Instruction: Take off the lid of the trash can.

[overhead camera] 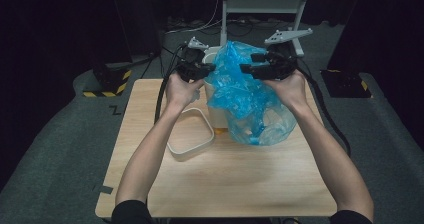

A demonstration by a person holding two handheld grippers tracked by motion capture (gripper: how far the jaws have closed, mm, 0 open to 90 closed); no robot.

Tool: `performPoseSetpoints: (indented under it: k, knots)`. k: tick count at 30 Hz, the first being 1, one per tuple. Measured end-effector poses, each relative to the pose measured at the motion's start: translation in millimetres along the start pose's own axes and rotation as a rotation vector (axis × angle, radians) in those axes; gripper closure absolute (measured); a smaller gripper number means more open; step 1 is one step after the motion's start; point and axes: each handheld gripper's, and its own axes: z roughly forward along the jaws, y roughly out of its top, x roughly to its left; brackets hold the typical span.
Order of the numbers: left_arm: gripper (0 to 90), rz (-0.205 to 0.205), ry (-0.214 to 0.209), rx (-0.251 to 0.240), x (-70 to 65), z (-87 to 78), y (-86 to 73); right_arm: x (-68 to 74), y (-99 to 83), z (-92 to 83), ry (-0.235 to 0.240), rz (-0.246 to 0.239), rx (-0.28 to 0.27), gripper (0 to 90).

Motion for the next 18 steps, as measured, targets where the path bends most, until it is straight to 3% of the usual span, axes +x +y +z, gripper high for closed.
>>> performPoseSetpoints:
  k: [3, 7, 11, 14, 18]
  knots:
    - [86.9, -0.008, -0.005, -0.008, -0.2, -0.1, -0.3, -6.5, -2.8, -8.2, -0.031, 0.015, 0.000, 41.9]
    - [72.9, -0.037, -0.055, -0.044, 0.0, -3.6, -1.2, -13.9, -11.2, -8.6, -0.035, 0.040, 0.033, 45.1]
    - [57.8, -0.056, -0.047, -0.080, -1.1, -14.8, -1.8, -16.3, -17.5, -2.5, -0.043, 0.034, 0.076, 58.4]
    - [47.9, -0.060, -0.029, -0.094, -2.9, -24.9, -2.7, -16.5, -19.4, 0.0, -0.037, 0.023, 0.077, 72.0]
    - [41.3, -0.056, -0.012, -0.119, -4.9, -38.4, -2.8, -15.6, -19.5, 1.7, -0.039, 0.000, 0.077, 85.6]
